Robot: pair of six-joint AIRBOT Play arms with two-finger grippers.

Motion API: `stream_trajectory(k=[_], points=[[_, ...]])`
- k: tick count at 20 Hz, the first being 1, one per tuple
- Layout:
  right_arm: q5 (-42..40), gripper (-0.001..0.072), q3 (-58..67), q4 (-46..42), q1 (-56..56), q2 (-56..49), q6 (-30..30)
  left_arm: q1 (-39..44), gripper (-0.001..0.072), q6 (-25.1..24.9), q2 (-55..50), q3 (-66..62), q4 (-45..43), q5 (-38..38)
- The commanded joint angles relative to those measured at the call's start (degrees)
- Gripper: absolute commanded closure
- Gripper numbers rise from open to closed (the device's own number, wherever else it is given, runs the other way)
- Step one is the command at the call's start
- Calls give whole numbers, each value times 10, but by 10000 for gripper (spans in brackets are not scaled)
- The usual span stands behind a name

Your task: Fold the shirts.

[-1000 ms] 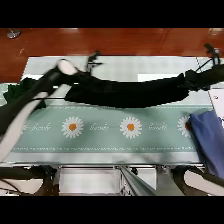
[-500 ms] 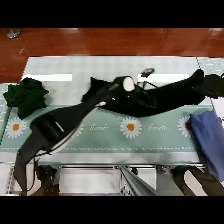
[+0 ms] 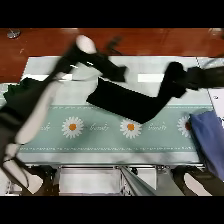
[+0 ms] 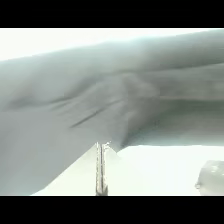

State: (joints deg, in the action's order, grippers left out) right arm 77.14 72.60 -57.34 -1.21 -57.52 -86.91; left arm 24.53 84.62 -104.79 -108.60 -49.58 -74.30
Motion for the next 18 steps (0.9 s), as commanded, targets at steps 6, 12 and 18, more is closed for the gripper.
stream_trajectory(k=[6,12,18], points=[[-86,690,275,7,228,-378,-48,-269,686,-66,531,469,-40,129],[-25,85,420,87,269,-574,-56,-281,687,-66,663,656,-40,148],[160,86,355,-149,84,-417,-50,-282,686,-66,654,658,-40,158]])
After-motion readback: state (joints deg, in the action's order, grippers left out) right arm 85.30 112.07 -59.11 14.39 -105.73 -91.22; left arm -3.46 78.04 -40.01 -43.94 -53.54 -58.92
